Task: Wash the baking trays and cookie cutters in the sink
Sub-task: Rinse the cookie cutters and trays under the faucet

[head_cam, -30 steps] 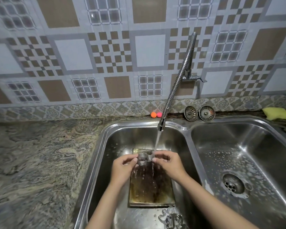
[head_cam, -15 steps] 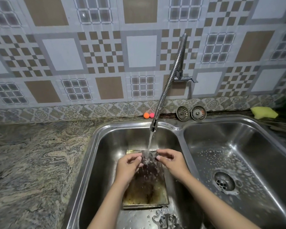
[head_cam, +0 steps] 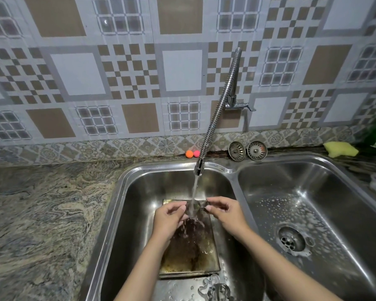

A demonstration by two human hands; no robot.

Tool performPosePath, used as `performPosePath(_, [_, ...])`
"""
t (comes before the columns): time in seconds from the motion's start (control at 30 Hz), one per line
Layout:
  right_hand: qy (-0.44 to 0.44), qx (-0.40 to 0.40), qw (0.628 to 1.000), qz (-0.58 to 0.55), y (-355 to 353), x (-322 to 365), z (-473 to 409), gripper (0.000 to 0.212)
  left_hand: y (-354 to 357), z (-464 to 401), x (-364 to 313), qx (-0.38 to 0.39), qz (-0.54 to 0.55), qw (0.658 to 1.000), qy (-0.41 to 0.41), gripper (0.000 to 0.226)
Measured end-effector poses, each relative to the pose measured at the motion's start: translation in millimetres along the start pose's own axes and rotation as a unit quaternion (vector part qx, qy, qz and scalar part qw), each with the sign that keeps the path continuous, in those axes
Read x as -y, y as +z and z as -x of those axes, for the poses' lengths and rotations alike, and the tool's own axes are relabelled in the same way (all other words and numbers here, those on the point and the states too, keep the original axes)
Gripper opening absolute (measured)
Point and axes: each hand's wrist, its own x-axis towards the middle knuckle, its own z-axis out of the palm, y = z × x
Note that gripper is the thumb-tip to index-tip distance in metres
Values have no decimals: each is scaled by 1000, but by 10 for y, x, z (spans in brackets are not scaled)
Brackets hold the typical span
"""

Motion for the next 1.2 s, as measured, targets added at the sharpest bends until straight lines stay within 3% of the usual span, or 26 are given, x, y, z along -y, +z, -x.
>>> performPosePath(0.67, [12,66,997,42,465,155,-70,18,-494,2,-50,-56,24,998,14,15])
performPosePath(0.87, [3,27,999,17,167,430,-57,21,-362,31,-43,-20,26,999,-1,22])
performPosePath(0.97, [-14,9,1000,2,-227,601,52,25,-189,107,78,20,-85,996,16,26])
performPosePath(1.07, [-6,-28,1000,-1,-739,651,228,23,66,270,281,137,-212,968,13,26])
performPosePath(1.13, [6,-51,998,21,-1112,575,364,23,239,366,429,239,-276,931,17,32])
performPosePath(1.2, [35,-81,993,84,-1422,437,492,23,390,422,571,335,-381,860,58,47])
